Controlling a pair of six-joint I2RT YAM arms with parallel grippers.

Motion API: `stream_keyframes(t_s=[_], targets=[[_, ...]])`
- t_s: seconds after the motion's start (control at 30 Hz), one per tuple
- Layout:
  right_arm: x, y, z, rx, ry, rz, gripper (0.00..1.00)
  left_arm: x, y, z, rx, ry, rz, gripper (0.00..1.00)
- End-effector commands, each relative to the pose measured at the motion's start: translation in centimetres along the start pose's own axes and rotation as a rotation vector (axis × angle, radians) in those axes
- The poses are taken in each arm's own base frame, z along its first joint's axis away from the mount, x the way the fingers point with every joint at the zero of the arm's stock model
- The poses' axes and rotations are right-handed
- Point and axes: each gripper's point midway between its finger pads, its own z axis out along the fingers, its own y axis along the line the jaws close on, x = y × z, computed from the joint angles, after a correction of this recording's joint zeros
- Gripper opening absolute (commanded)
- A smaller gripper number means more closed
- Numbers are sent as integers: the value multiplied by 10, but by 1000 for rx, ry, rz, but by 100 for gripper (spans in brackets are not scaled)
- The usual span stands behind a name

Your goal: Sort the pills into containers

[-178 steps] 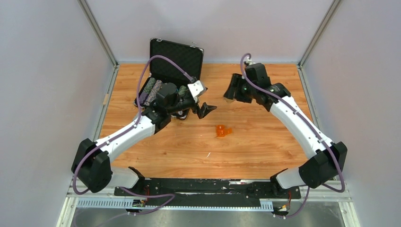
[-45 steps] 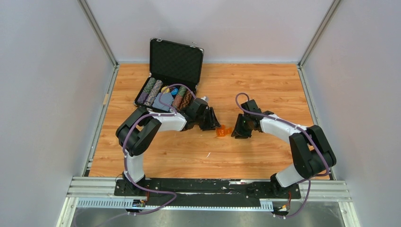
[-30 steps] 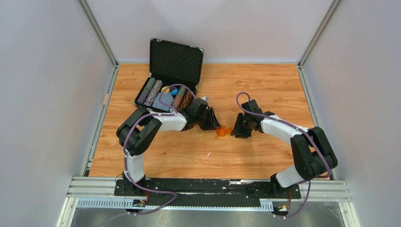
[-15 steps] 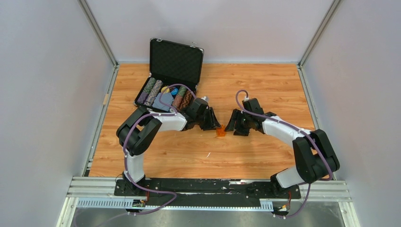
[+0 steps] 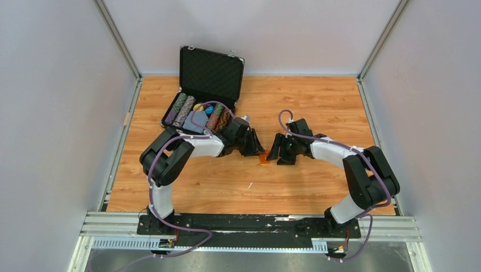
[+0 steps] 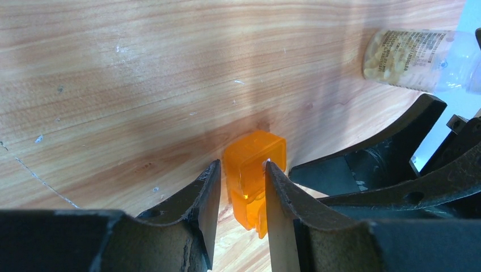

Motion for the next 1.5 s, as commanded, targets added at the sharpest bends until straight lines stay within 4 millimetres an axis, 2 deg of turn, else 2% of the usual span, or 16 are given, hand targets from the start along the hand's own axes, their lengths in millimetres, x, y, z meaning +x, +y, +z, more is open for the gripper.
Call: stream_keyframes(t_s=[0.0, 0.17, 0.3, 0.4, 0.57, 0.77, 1.03, 1.27, 1.47], targets=[[-7, -4, 7, 14, -12, -27, 55, 22, 36, 3, -106, 58, -20, 41], [-8, -8, 6, 46, -15, -29, 52, 14, 24, -3, -71, 30, -1, 46], [-7, -11, 7, 67, -10, -37, 48, 4, 8, -10, -20, -4, 15, 51], [-4, -13, 11, 76, 4, -37, 44, -2, -5, -16, 16, -23, 28, 51], [-2, -14, 15, 87, 12, -26, 37, -7, -15, -22, 58, -43, 57, 45], [-3, -14, 16, 91, 11, -15, 31, 2, -18, -28, 119, -37, 86, 42], [-3, -15, 18, 94, 12, -4, 29, 8, -19, -29, 169, -31, 111, 41], [-3, -14, 18, 92, 15, 0, 27, 12, -8, -22, 129, -16, 103, 23], [-3, -13, 19, 89, 19, 1, 26, 16, 4, -20, 82, 0, 98, 17]])
